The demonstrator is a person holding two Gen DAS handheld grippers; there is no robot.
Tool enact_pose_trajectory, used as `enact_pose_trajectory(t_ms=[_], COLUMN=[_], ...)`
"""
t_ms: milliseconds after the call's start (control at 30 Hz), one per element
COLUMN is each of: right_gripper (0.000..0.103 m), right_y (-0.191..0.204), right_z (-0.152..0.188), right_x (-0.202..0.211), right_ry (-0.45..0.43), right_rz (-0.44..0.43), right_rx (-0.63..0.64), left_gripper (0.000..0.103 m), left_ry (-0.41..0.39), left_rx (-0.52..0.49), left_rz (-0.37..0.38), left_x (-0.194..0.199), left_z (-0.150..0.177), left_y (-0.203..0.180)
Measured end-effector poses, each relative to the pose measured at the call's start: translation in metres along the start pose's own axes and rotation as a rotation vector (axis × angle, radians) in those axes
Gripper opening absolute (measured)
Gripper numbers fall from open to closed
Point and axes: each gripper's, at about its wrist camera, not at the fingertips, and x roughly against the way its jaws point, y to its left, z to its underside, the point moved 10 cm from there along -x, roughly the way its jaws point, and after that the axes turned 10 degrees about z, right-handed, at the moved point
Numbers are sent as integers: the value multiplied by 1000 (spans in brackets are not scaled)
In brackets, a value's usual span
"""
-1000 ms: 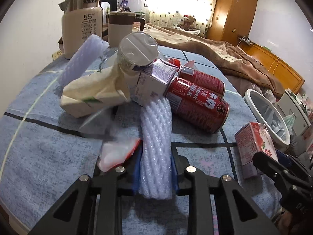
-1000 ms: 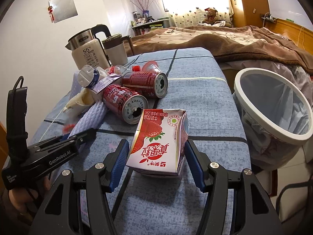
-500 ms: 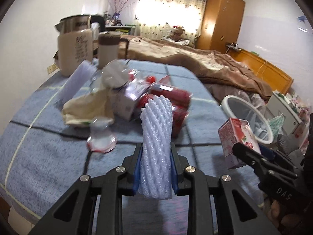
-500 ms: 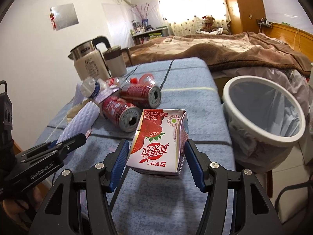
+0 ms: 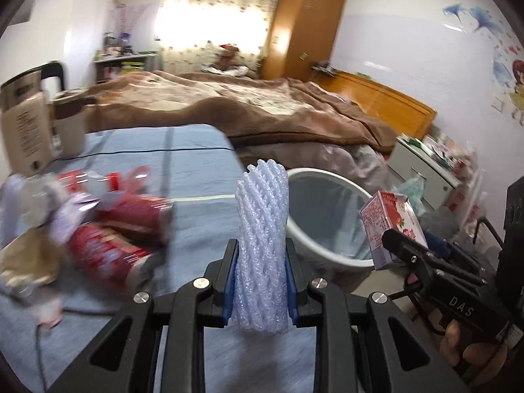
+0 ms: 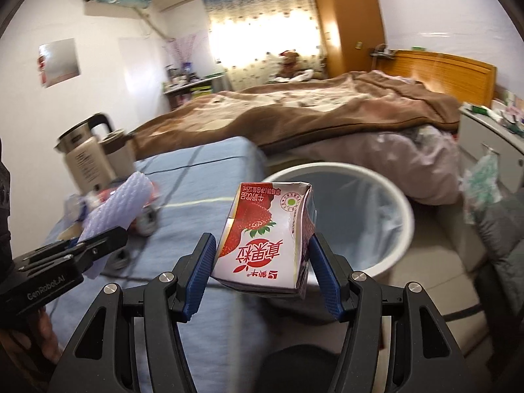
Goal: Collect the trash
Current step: 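Carry the foam net and milk carton over the white bin with both grippers, then open both grippers to drop the foam net and carton into the bin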
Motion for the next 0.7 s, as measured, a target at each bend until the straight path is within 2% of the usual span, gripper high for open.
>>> enact_pose_trajectory(t_ms=[100, 333, 467, 700], right_gripper=[59, 59, 60, 60], right_y=[-27, -74, -86, -82], right_z=[-9, -14, -11, -10], right_x=[-9, -51, -72, -92], right_ry=[-5, 42, 78, 108], right_rz=[26, 63, 42, 5], right_rx=[-5, -31, -36, 16], left_gripper=[26, 26, 26, 29], left_ry=[24, 69, 98, 156], left_rx=[-13, -43, -47, -36], left_rz=[62, 79, 73, 60], left_x=[-22, -67, -87, -116], left_z=[-6, -15, -15, -6], left_y=[-24, -59, -67, -68])
